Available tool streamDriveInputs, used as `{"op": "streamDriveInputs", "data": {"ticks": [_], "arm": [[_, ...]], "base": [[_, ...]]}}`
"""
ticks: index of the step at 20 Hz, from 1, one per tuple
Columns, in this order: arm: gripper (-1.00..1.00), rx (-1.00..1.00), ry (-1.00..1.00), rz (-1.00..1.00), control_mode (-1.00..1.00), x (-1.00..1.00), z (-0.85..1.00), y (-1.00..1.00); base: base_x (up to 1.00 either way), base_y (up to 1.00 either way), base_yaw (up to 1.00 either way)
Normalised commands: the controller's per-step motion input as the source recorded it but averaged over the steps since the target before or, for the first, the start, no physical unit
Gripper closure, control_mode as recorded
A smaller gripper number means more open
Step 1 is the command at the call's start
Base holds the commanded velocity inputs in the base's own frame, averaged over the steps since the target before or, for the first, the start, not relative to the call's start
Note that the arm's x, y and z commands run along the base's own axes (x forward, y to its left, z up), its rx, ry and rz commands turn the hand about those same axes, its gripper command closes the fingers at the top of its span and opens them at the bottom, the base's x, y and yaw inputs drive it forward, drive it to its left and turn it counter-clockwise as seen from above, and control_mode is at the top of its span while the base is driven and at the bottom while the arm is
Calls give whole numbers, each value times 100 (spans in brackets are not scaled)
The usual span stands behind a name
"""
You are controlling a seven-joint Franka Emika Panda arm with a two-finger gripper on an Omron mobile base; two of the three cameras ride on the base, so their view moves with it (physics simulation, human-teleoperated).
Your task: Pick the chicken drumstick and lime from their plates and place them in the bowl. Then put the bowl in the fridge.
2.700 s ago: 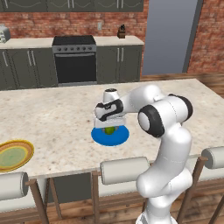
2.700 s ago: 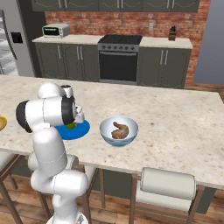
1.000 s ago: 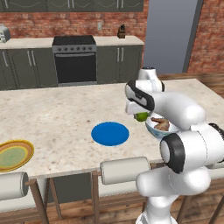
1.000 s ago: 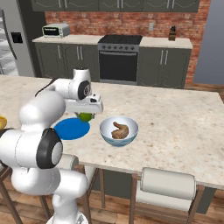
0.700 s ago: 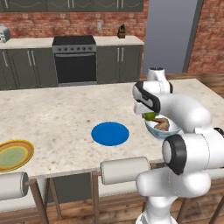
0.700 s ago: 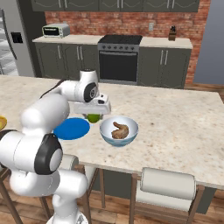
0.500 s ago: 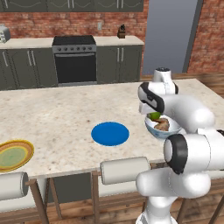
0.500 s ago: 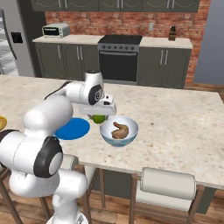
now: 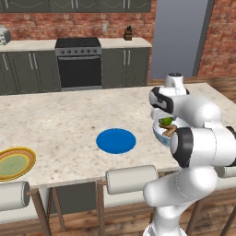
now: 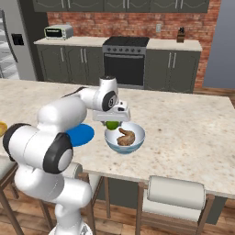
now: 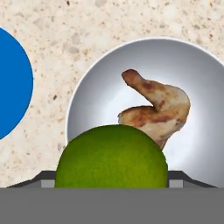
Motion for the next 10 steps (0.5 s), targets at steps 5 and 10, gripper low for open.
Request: {"op": "streamDriveInputs", "data": {"ticks": [5,10], "arm": [[100,0,5,0,-100,24,-19,0],[100,0,11,0,-100,0,-19,-7]], "base": [[0,0,0],[0,0,0]]}}
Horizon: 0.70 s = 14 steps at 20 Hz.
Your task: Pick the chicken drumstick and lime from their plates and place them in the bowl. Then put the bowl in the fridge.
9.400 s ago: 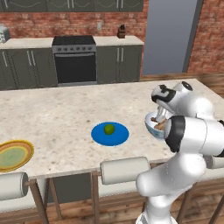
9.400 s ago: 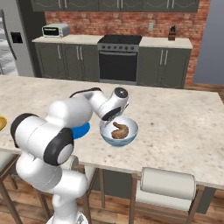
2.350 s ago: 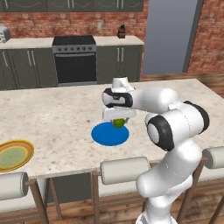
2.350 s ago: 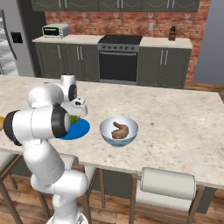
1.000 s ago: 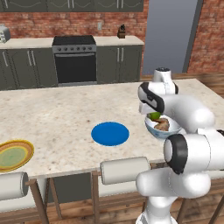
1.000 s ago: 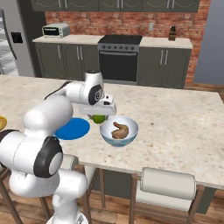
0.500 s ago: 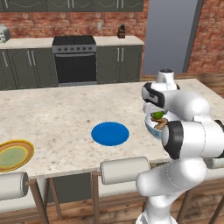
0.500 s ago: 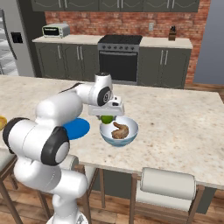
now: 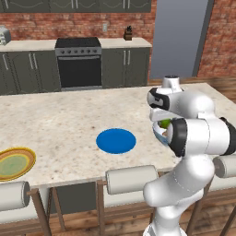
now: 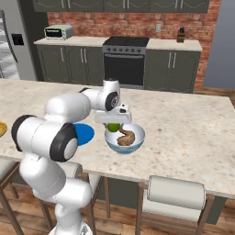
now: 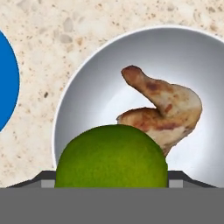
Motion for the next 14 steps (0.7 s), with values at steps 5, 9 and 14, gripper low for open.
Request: {"op": "streamDriveInputs", "data": {"ticks": [5,9,14], "arm": [[-100,0,6,0,-100,11,-23,-7],[-100,0,5,0,-100,18,-11,-1],[-100,1,5,0,-100,2,-7,0]], "base": [[0,0,0],[0,0,0],[0,0,0]]}}
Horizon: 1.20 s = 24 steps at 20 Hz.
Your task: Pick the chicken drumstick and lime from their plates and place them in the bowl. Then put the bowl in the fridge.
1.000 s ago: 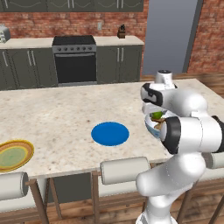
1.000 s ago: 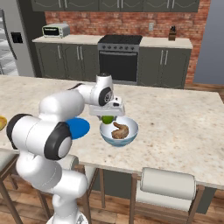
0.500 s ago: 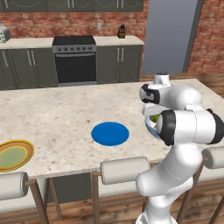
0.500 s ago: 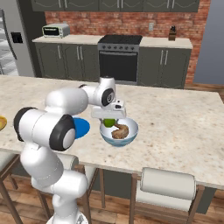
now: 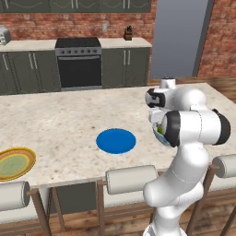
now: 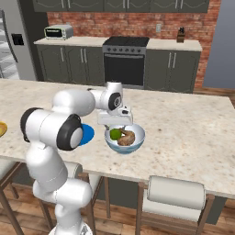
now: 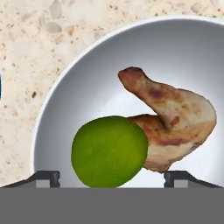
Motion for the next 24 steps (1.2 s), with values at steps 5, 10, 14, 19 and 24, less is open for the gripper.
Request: {"op": "streamDriveInputs", "data": {"ticks": [5,10,14,19,24], "arm": [[-100,2,5,0,-100,1,-2,0],[-100,8,0,0,-100,0,12,-16],[-100,2,0,1,-100,-19,29,-48],[-100,0,0,11,-100,-58,13,-49],[-100,0,0,-11,-100,-39,2,-35]], "base": [[0,0,0],[0,0,0],[0,0,0],[0,0,0],[0,0,0]]}}
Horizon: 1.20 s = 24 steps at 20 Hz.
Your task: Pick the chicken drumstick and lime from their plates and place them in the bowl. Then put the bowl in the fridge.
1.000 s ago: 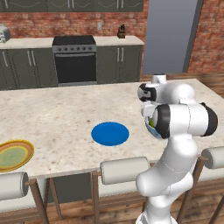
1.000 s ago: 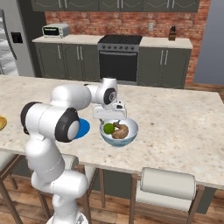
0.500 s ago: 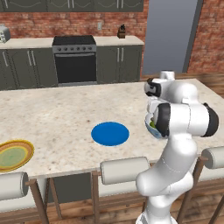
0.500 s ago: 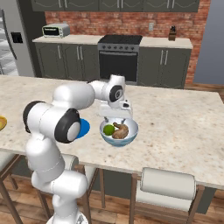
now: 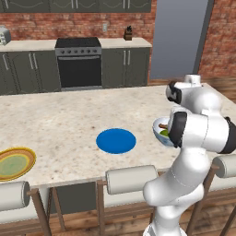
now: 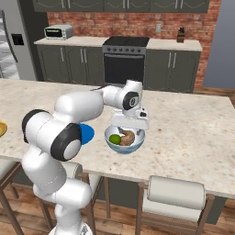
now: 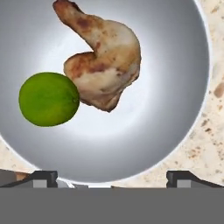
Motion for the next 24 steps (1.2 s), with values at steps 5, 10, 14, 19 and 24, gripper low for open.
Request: {"op": "streamDriveInputs", "data": {"ticks": [5,10,14,19,24], "arm": [[-100,-3,0,-32,-100,-6,-10,-39],[-100,0,1,-27,-100,5,-16,-27],[-100,0,9,-18,-100,25,-14,-3],[-100,0,2,-12,-100,9,-29,0],[-100,0,0,-7,-100,1,-32,-7]], "base": [[0,0,0],[0,0,0],[0,0,0],[0,0,0],[0,0,0]]}}
